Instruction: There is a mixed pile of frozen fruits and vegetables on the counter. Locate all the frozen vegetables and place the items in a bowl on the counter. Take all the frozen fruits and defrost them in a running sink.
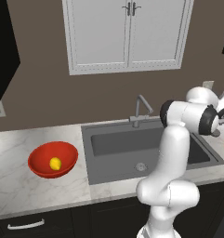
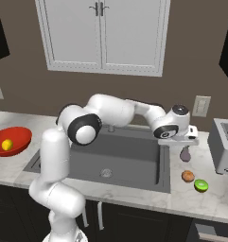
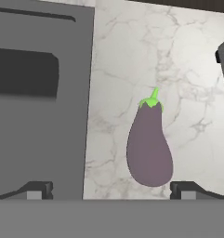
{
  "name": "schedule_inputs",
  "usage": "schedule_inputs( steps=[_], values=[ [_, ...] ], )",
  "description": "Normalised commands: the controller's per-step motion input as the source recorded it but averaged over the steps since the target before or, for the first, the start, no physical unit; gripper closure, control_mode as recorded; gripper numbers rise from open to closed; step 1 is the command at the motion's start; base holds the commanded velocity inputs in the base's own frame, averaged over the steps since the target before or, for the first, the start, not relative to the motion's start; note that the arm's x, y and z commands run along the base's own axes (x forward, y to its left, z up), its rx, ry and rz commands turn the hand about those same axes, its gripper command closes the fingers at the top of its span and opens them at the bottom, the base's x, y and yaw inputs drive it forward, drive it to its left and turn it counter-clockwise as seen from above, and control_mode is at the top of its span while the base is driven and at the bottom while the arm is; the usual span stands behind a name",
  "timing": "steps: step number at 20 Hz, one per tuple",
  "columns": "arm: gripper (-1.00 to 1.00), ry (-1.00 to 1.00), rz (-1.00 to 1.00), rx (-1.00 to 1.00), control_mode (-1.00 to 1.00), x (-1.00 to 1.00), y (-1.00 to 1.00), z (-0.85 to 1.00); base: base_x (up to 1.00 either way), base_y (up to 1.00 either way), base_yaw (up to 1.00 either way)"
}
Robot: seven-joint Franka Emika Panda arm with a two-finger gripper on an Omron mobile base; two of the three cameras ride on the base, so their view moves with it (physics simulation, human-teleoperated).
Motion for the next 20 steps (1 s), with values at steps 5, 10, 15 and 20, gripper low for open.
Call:
schedule_inputs(
  steps=[5, 10, 15, 20],
  values=[
    [-1.0, 0.0, 0.0, 0.0, -1.0, 0.23, -0.29, -0.12, 0.0, 0.0, 0.0],
    [-1.0, 0.0, 0.0, 0.0, -1.0, 0.2, -0.24, -0.25, 0.0, 0.0, 0.0],
    [-1.0, 0.0, 0.0, 0.0, -1.0, 0.16, -0.13, -0.38, 0.0, 0.0, 0.0],
    [-1.0, 0.01, 0.0, 0.0, -1.0, 0.19, -0.06, -0.36, 0.0, 0.0, 0.0]
  ],
)
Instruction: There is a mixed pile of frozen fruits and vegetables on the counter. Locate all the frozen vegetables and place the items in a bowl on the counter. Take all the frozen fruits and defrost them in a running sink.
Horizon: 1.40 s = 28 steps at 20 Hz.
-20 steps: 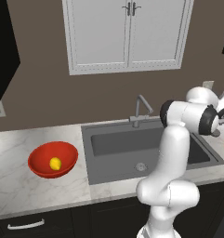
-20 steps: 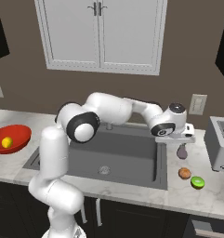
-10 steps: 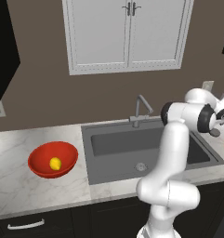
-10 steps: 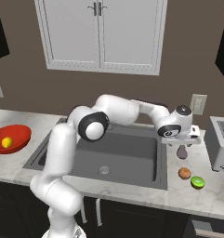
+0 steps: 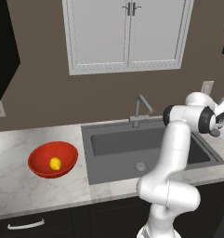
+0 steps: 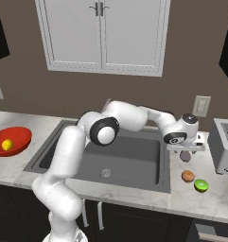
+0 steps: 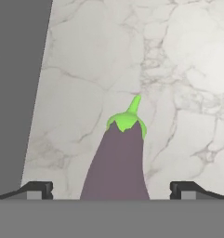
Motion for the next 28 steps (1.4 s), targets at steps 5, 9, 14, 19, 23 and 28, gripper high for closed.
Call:
schedule_inputs(
  steps=[5, 9, 14, 19, 23, 28],
  values=[
    [1.0, 0.0, 0.0, 0.0, -1.0, 0.23, -0.05, -0.29, 0.0, 0.0, 0.0],
    [1.0, 0.01, 0.0, 0.0, -1.0, 0.28, 0.0, -0.21, 0.0, 0.0, 0.0],
    [1.0, 0.0, 0.0, 0.0, -1.0, 0.08, -0.02, -0.07, 0.0, 0.0, 0.0],
    [1.0, 0.0, 0.0, 0.0, -1.0, 0.01, 0.0, 0.0, 0.0, 0.0, 0.0],
    [1.0, 0.0, 0.0, 0.01, -1.0, 0.0, 0.05, 0.07, 0.0, 0.0, 0.0],
    [1.0, 0.0, 0.0, 0.03, -1.0, -0.12, 0.27, 0.16, 0.0, 0.0, 0.0]
  ],
)
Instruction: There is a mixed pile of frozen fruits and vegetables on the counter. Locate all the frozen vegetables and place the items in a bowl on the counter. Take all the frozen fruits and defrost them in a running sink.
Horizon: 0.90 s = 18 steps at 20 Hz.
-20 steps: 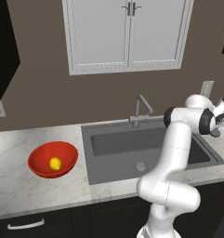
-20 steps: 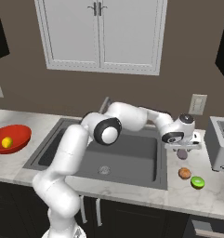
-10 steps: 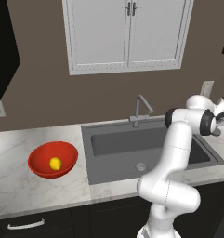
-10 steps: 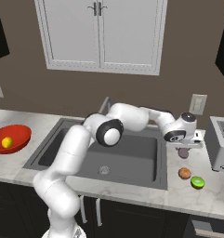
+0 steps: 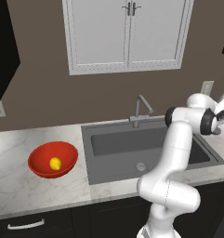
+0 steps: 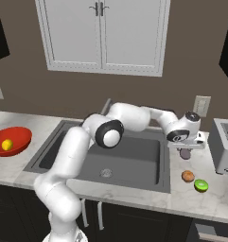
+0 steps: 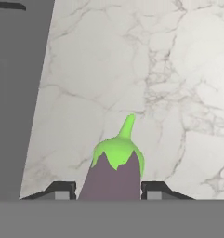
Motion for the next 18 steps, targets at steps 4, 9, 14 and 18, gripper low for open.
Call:
schedule_inputs(
  steps=[4, 9, 14, 18],
  values=[
    [1.0, 0.0, 0.0, 0.01, -1.0, -0.18, 0.49, 0.14, 0.0, 0.0, 0.0],
    [1.0, 0.0, 0.01, 0.0, -1.0, -0.26, 0.73, 0.03, 0.0, 0.0, 0.0],
    [1.0, 0.0, 0.01, 0.0, -1.0, -0.33, 0.88, 0.0, 0.0, 0.0, 0.0],
    [1.0, 0.0, 0.01, 0.0, -1.0, -0.39, 0.87, 0.09, 0.0, 0.0, 0.0]
  ],
)
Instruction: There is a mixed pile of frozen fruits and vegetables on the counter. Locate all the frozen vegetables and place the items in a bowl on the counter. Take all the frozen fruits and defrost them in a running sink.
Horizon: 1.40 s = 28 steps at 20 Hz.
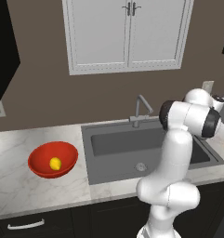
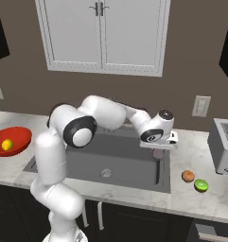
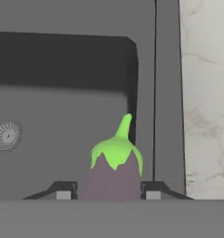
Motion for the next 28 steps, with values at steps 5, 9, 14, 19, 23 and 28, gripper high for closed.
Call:
schedule_inputs(
  steps=[5, 9, 14, 19, 23, 28],
  values=[
    [1.0, 0.0, 0.0, 0.0, -1.0, -0.3, 0.69, 0.45, 0.0, 0.0, 0.0],
    [1.0, 0.0, 0.0, 0.0, -1.0, -0.19, 0.55, 0.63, 0.0, 0.0, 0.0],
    [1.0, 0.0, 0.01, 0.01, -1.0, -0.22, 0.63, 0.42, 0.0, 0.0, 0.0],
    [1.0, 0.04, 0.03, 0.0, -1.0, -0.18, 0.75, 0.1, 0.0, 0.0, 0.0],
    [1.0, 0.04, 0.03, 0.0, -1.0, -0.21, 0.8, 0.07, 0.0, 0.0, 0.0],
    [1.0, 0.04, 0.03, 0.0, -1.0, -0.2, 0.78, 0.07, 0.0, 0.0, 0.0]
  ],
)
